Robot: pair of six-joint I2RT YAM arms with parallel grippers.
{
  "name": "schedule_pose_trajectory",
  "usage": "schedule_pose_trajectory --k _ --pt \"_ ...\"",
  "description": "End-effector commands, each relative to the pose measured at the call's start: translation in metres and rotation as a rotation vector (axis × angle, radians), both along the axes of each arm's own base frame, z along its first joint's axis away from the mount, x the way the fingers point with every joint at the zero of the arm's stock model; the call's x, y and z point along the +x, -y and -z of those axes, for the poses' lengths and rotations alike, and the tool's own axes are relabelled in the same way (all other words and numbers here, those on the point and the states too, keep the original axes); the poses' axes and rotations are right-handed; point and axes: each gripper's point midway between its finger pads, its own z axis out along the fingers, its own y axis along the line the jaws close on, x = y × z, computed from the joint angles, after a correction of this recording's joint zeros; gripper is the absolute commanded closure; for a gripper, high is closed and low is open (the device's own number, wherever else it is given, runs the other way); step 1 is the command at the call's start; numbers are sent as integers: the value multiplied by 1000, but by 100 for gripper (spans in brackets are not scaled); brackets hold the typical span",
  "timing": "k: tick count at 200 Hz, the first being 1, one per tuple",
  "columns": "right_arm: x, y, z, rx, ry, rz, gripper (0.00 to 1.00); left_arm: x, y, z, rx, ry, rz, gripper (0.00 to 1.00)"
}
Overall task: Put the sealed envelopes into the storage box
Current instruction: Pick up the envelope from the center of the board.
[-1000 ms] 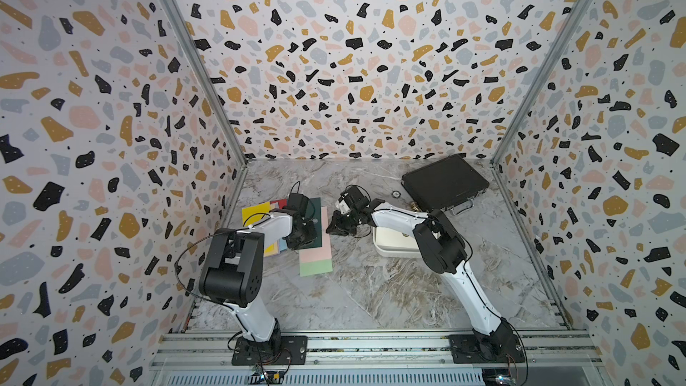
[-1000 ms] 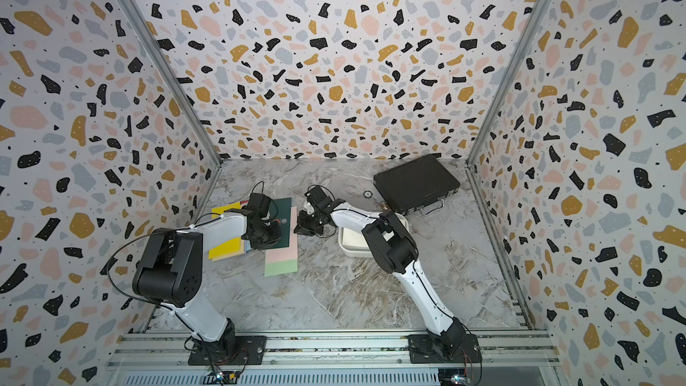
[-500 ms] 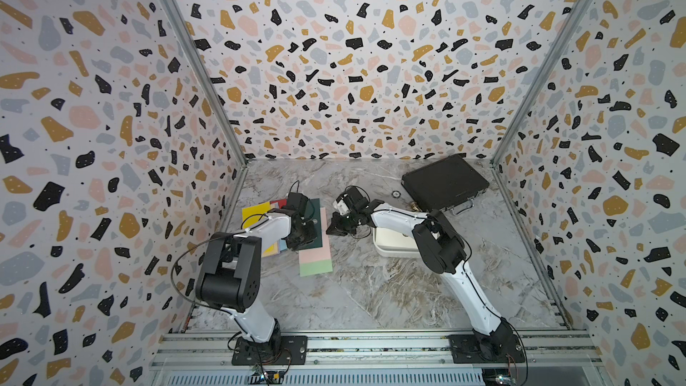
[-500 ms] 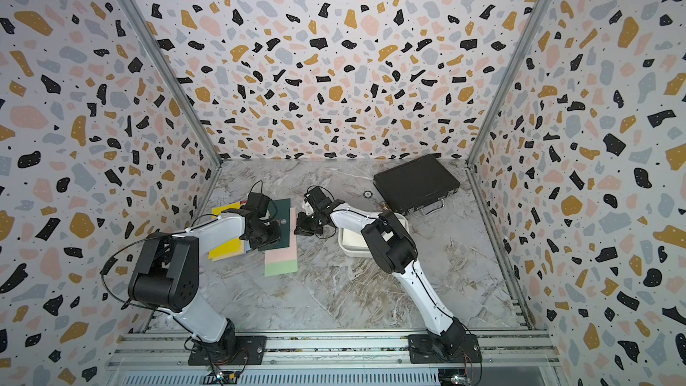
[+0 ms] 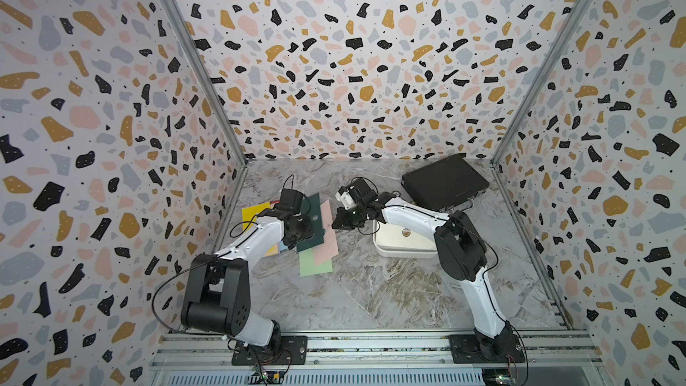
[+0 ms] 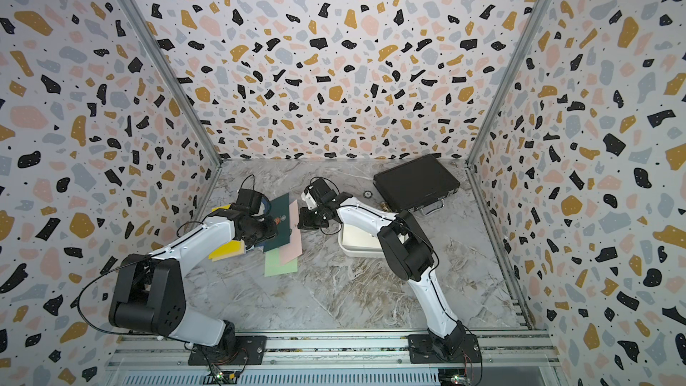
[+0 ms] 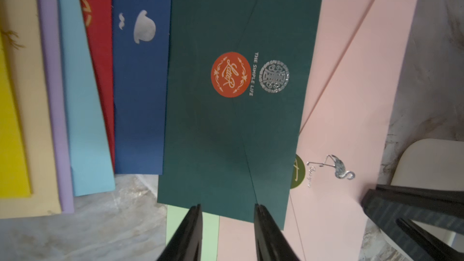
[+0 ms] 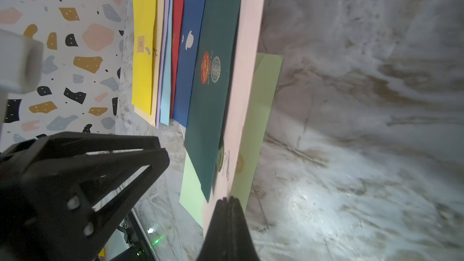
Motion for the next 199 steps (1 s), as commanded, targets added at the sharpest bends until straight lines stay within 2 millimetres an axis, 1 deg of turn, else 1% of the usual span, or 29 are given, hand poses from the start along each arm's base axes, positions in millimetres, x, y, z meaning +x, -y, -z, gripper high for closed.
schedule_pose_trajectory --k 1,20,46,71,87,106,132,150,177,199 --pt "-11 13 -6 -34 10 -29 100 -9 9 17 -54 -50 11 65" --pt "-16 11 -1 -15 -20 -31 100 -14 14 29 -77 -79 21 67" --pt "-20 8 12 3 -69 -27 100 -19 15 41 -82 -109 26 70" --pt "-22 0 14 43 -109 -29 100 -23 15 51 -81 -133 29 72" --pt "-22 -5 13 70 -129 -30 94 -24 15 55 -84 -142 30 72" --pt "-24 -10 15 101 -163 -33 91 -25 16 58 -86 -148 29 73" --pt "-26 -13 20 111 -195 -29 84 -25 17 60 -88 -151 31 73" --pt "-27 -12 25 98 -207 -28 83 -24 17 60 -92 -148 32 73" --pt "-27 -10 29 73 -205 -32 84 -23 18 57 -93 -139 36 73" --pt "-26 -8 25 51 -179 -43 99 -22 18 50 -97 -123 36 73"
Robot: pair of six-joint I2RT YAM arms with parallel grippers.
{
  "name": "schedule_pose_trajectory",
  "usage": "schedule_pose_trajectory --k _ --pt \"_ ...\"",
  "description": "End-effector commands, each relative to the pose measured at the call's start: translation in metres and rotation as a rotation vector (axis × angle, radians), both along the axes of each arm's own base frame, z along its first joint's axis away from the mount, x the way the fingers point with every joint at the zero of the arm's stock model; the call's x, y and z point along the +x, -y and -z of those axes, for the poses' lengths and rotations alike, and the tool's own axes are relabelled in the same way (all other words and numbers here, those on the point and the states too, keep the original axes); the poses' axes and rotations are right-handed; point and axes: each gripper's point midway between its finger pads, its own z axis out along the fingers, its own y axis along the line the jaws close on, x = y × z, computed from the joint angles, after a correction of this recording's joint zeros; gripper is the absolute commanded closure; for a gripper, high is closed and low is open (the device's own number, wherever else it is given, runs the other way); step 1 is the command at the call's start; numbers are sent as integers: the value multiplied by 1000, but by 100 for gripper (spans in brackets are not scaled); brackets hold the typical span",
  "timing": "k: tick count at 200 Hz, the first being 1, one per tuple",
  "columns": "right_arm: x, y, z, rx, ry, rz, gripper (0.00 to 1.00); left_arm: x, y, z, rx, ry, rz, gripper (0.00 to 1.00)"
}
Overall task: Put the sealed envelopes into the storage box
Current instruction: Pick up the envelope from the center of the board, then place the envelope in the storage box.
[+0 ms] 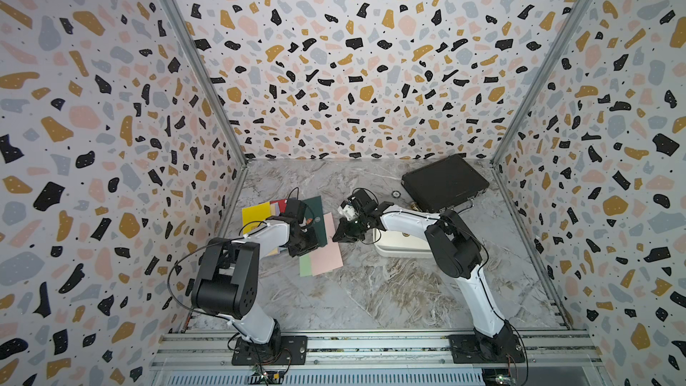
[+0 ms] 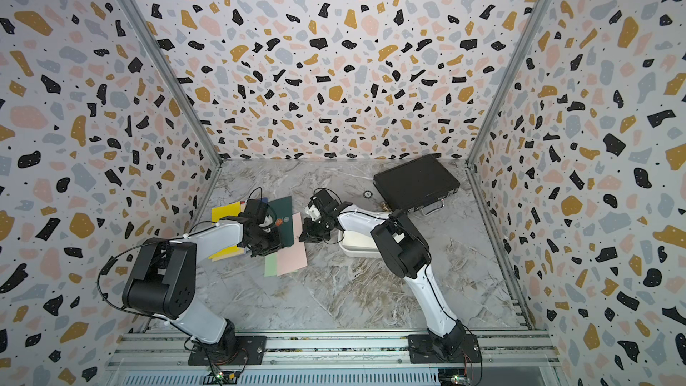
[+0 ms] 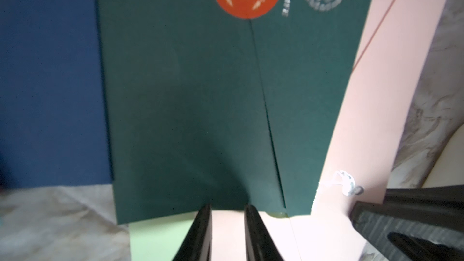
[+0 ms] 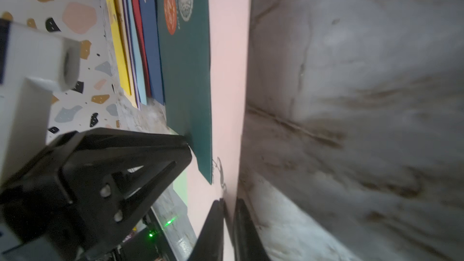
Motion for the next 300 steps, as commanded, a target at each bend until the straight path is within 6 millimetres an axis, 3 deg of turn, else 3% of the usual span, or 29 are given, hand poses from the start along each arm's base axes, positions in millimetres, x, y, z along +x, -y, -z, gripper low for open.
schedule_pose_trajectory --k 1,21,42,72,133,158,208,300 --pt "-1 -5 -23 18 43 -35 100 -4 3 -1 -17 0 5 73" --pt "4 3 -37 -16 119 -46 100 -3 2 -15 -15 31 3 72" --pt "8 16 -56 -66 196 -76 100 -1 -2 -40 4 88 0 65" --pt "15 43 -89 -114 292 -114 100 -1 -9 -77 29 165 -2 61" --pt "14 112 -185 -172 642 -311 100 -16 -17 -133 55 280 24 59" --pt "7 147 -211 -277 850 -456 100 -24 -19 -145 68 314 48 59" --pt "3 213 -217 -535 1015 -666 100 -38 -23 -149 92 320 86 58" --pt "-7 274 -213 -749 984 -860 100 -50 -26 -146 110 347 113 58"
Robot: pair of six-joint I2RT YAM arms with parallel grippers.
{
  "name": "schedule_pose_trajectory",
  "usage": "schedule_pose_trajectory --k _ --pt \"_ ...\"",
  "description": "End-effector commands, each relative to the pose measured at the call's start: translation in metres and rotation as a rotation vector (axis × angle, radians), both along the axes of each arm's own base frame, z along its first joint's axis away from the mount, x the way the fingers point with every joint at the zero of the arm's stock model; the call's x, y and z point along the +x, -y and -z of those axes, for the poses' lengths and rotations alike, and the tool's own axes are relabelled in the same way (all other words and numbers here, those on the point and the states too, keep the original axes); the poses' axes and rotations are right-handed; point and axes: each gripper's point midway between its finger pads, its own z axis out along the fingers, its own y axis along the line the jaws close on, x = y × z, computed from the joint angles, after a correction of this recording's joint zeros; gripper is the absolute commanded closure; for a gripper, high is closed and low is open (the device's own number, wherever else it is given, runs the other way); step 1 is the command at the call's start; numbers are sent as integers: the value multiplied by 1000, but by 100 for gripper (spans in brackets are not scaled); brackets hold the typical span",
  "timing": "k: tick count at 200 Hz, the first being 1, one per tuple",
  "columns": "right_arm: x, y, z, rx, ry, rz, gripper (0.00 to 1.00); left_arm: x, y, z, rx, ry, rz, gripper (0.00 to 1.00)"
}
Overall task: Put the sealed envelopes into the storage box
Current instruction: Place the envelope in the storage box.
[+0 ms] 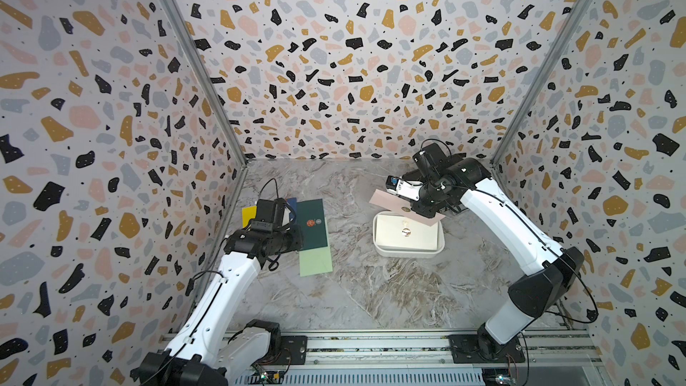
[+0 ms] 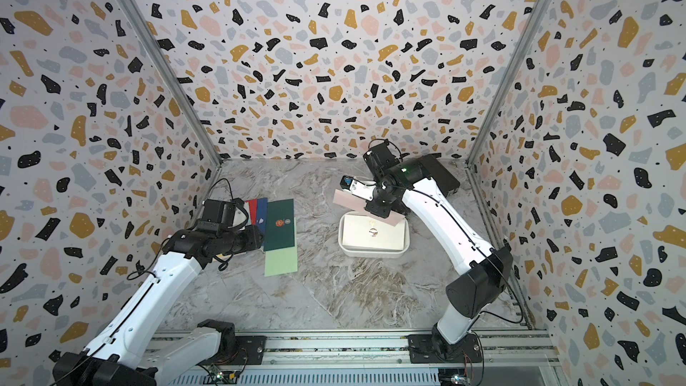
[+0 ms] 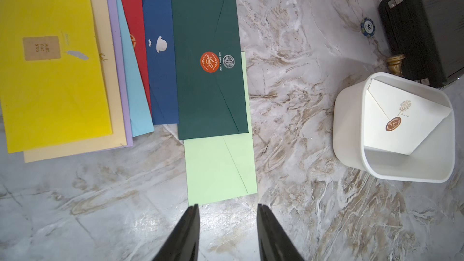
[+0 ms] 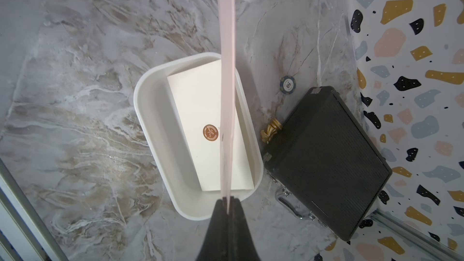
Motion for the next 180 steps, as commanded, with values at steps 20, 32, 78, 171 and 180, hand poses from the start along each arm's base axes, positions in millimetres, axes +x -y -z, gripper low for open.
schedule_pose_trajectory --k 20,32,78,171,180 --pt "-19 32 -2 -163 -2 -81 100 -2 0 2 14 5 28 58" --pt "-22 35 3 -177 -20 -97 100 -2 1 1 11 10 30 58" --pt "-24 33 31 -225 -102 -191 100 -1 2 1 12 10 35 58" --pt "-12 15 81 -207 -266 -250 100 -2 1 3 14 6 39 58" --pt "-12 13 84 -187 -283 -254 100 -2 1 2 14 6 38 58"
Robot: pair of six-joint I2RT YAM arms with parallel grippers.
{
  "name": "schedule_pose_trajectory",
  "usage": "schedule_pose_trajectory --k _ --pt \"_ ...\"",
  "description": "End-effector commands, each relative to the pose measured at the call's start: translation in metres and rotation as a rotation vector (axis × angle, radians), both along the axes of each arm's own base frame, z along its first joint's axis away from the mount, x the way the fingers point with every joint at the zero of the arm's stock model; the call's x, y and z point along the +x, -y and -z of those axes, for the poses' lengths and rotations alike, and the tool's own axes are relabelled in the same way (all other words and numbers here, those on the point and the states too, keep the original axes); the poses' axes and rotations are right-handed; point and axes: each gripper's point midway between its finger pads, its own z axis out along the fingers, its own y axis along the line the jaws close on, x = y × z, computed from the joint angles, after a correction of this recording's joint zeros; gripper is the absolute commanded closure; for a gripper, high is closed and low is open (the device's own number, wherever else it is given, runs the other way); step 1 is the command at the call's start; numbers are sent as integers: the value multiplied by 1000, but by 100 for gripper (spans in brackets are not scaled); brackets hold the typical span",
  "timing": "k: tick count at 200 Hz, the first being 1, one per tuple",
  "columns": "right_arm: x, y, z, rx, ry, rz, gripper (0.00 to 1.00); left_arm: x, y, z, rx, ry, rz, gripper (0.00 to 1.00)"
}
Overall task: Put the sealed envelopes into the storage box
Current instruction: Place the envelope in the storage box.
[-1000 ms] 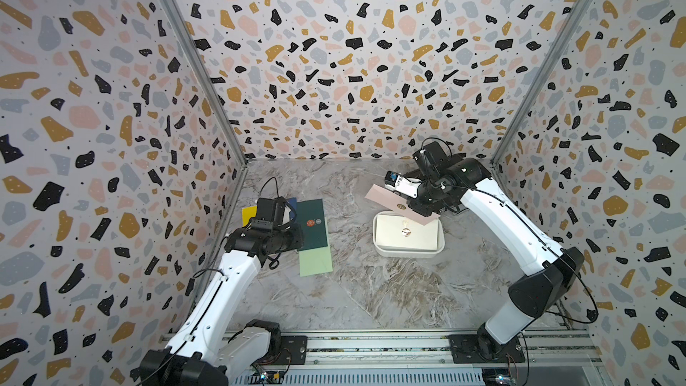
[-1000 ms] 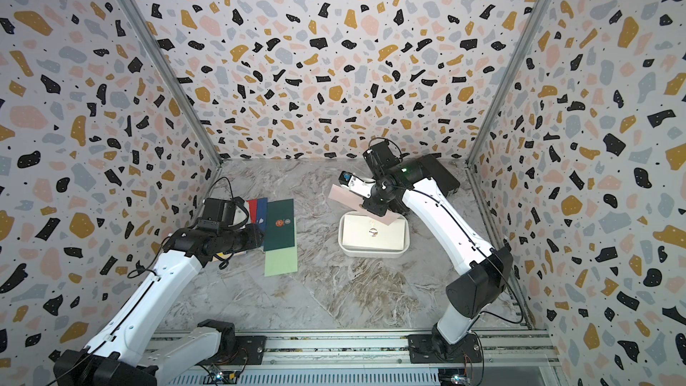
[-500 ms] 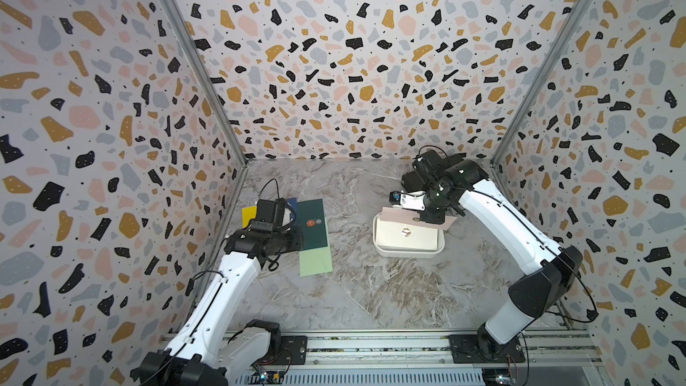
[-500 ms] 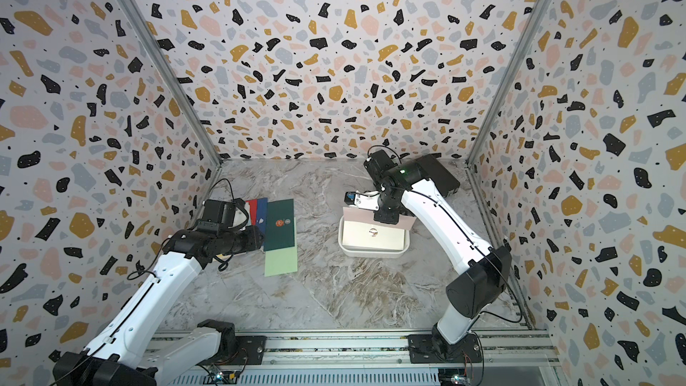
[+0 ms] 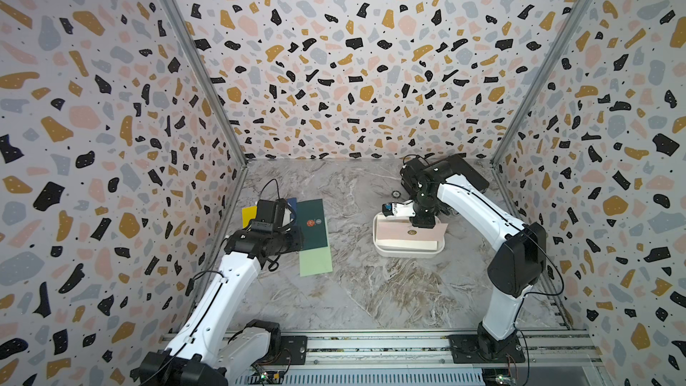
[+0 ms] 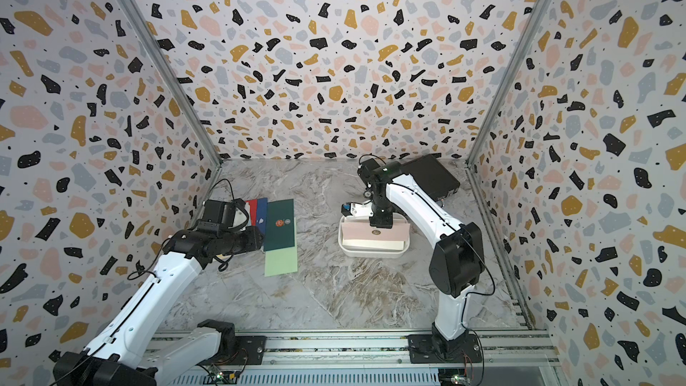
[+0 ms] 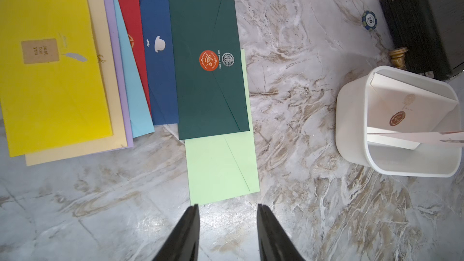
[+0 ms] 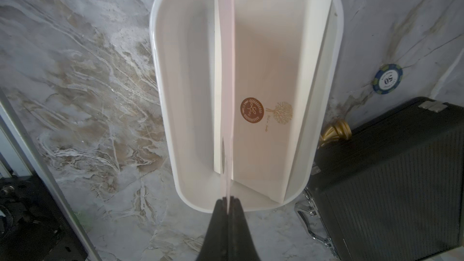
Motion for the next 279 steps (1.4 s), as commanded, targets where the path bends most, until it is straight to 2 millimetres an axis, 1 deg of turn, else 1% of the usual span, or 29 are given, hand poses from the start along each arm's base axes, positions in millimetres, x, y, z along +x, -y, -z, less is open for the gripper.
schedule_pose_trajectory --k 1,17,42,72,95,125,154,172,181,190,206,213,220,229,240,251,262,279 --pt "-6 -2 -9 45 -27 -14 100 -1 1 1 3 3 18 58" --pt "-2 -6 -4 66 -39 -1 100 -1 2 1 2 3 20 58" --pt "3 -4 7 56 -54 16 100 -2 1 2 2 0 19 58" --pt "11 -3 14 64 -48 36 100 -2 1 3 2 -3 19 58" --pt "14 -4 17 61 -39 43 92 -2 2 4 3 -7 19 57" --pt "22 -5 16 68 -6 71 80 -2 1 4 7 -7 16 57" --pt "32 -6 10 74 41 114 74 -2 0 5 10 -10 13 57" --pt "40 -10 -1 111 88 161 73 -1 0 5 9 -11 10 56" --pt "45 -15 -10 153 112 198 72 0 0 7 6 -14 5 56" --pt "51 -22 -23 220 144 266 70 0 0 9 2 -26 -10 56" --pt "58 -41 -50 389 168 401 66 0 1 17 -21 -64 -38 56" --pt "63 -48 -61 472 184 500 63 0 3 20 -39 -81 -55 56" --pt "63 -55 -68 557 160 600 60 0 5 26 -59 -100 -77 56" --pt "60 -67 -76 663 98 691 59 0 8 36 -94 -123 -106 56" --pt "57 -81 -77 769 7 818 59 0 10 51 -122 -151 -133 56" --pt "48 -99 -76 845 -107 881 60 -1 10 66 -125 -177 -160 56" --pt "41 -112 -66 849 -178 977 60 -2 9 81 -119 -200 -175 56" --pt "26 -138 -51 808 -251 982 61 -3 7 98 -105 -235 -189 56"
